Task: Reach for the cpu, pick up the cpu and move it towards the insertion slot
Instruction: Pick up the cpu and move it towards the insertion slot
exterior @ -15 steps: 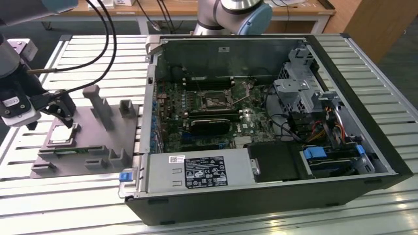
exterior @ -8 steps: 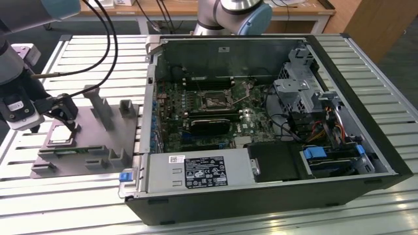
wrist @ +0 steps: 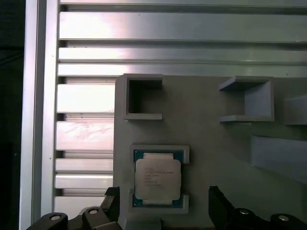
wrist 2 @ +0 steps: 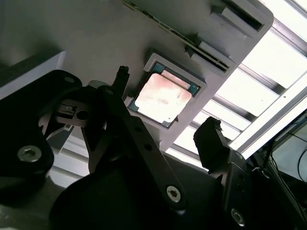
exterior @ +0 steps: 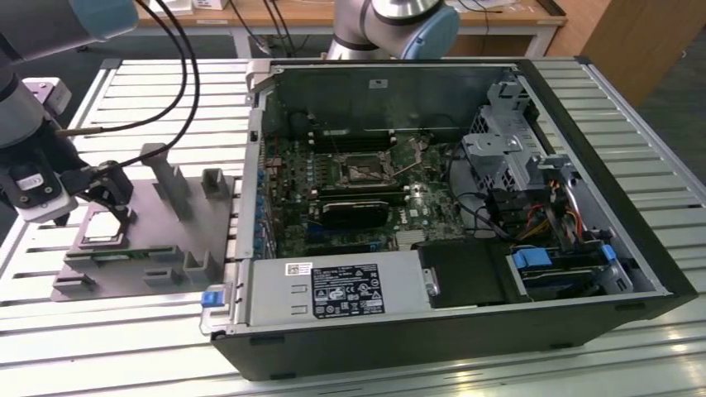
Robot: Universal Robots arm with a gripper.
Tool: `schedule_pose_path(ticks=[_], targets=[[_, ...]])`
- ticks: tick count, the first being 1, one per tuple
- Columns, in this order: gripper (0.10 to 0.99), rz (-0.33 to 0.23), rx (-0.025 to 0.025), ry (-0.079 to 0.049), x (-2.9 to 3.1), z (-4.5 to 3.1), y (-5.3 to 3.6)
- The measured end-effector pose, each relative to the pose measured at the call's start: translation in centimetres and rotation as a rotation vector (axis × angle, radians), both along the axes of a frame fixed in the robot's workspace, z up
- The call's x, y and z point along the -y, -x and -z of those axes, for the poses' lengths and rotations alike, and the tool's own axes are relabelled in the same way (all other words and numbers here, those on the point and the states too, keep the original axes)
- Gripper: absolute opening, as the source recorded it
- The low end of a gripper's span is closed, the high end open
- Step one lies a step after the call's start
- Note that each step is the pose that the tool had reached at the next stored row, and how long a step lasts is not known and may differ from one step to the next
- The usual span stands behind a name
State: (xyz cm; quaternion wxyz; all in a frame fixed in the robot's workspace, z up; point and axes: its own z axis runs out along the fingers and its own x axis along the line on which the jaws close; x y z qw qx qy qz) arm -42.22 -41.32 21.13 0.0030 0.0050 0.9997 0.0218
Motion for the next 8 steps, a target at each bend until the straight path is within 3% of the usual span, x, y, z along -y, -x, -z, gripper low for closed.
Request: schedule_pose_path(ticks=[8], targets=[[0.82, 0.0, -0.0011, 0.0, -0.31, 1.25, 0.05]])
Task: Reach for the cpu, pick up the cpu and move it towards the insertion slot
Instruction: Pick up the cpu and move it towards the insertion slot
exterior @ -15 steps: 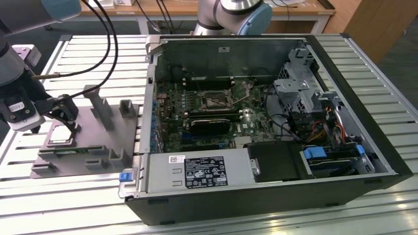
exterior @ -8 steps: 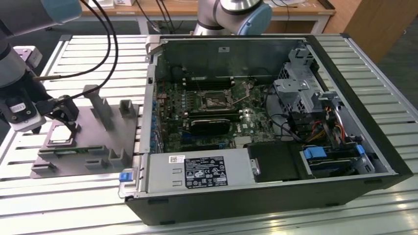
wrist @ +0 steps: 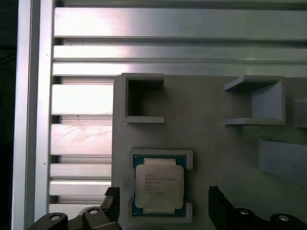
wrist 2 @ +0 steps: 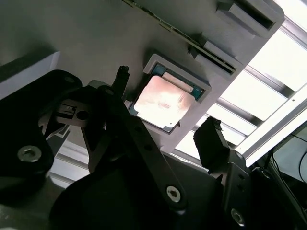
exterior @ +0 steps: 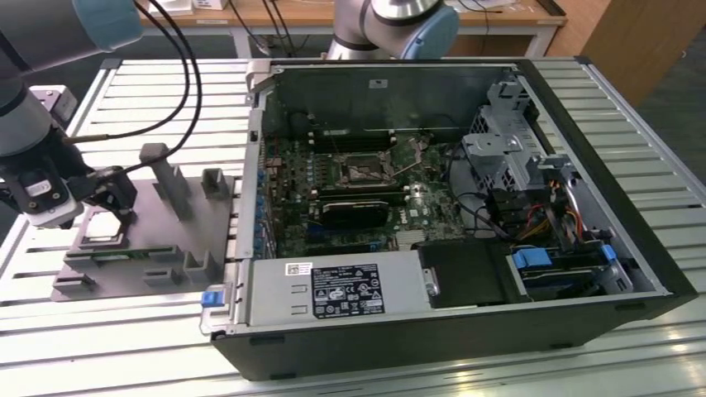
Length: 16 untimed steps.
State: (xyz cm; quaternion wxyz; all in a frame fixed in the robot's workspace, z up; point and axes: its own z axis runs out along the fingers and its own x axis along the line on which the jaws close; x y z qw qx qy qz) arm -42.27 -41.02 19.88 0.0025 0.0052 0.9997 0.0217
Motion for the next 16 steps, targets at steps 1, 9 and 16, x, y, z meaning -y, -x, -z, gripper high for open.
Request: schedule_pose_path(ticks=[1, 9, 16], targets=[[0.82, 0.0, -0.0001, 0.0, -0.1, 0.12, 0.0], [0.737, 0.002, -0.0001, 0.0, -0.35, 0.82, 0.09], [0.737, 0.003, -0.0002, 0.0, -0.53, 1.21, 0.24]])
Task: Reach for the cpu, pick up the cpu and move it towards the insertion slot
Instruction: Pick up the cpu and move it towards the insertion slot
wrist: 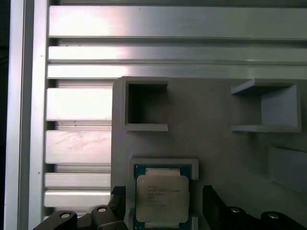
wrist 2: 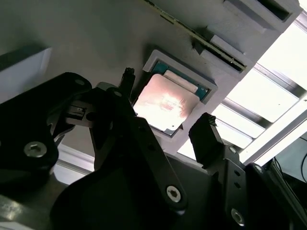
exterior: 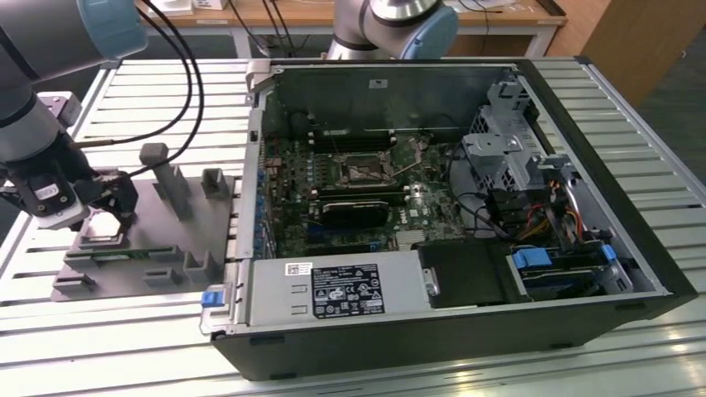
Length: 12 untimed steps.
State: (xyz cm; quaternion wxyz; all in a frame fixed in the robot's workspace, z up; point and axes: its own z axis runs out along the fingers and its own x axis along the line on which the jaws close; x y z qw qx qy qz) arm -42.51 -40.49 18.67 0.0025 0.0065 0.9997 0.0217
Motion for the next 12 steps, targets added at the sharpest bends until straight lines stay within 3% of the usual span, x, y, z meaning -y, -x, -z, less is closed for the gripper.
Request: schedule_pose_path(ticks=[7, 11, 12], targets=[[0.722, 0.001, -0.0001, 0.0, -0.2, 0.39, 0.22], [0.545, 0.001, -0.0003, 0.0, -0.22, 0.47, 0.23], [0.545, 0.001, -0.0002, -0.001, -0.22, 0.46, 0.23]])
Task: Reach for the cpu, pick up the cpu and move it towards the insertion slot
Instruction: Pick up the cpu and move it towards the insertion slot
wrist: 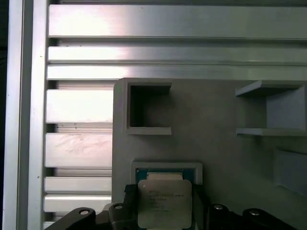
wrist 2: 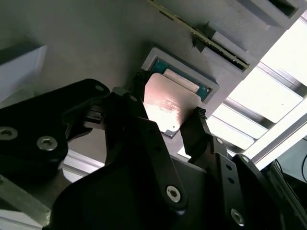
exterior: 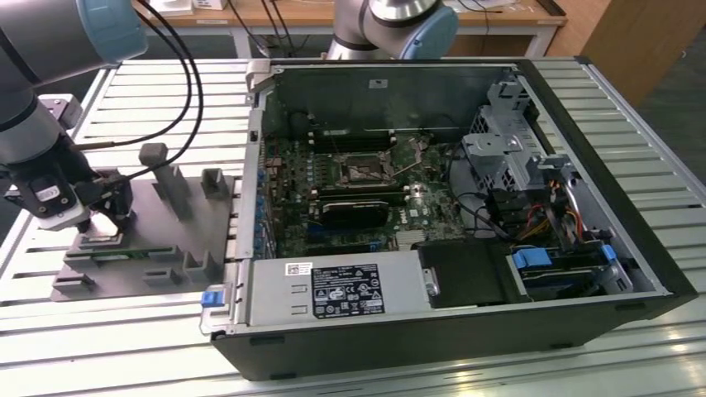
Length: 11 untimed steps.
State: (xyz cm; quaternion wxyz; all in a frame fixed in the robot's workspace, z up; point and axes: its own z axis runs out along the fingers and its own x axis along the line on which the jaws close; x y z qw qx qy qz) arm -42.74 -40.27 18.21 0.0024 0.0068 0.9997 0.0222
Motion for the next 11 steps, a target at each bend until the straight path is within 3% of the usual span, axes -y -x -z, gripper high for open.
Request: schedule_pose_path(ticks=[4, 11], targets=[[0.545, 0.0, 0.0002, -0.003, 0.0, -0.47, 0.0], [0.545, 0.0, 0.0002, -0.003, 0.01, -2.22, 0.0]])
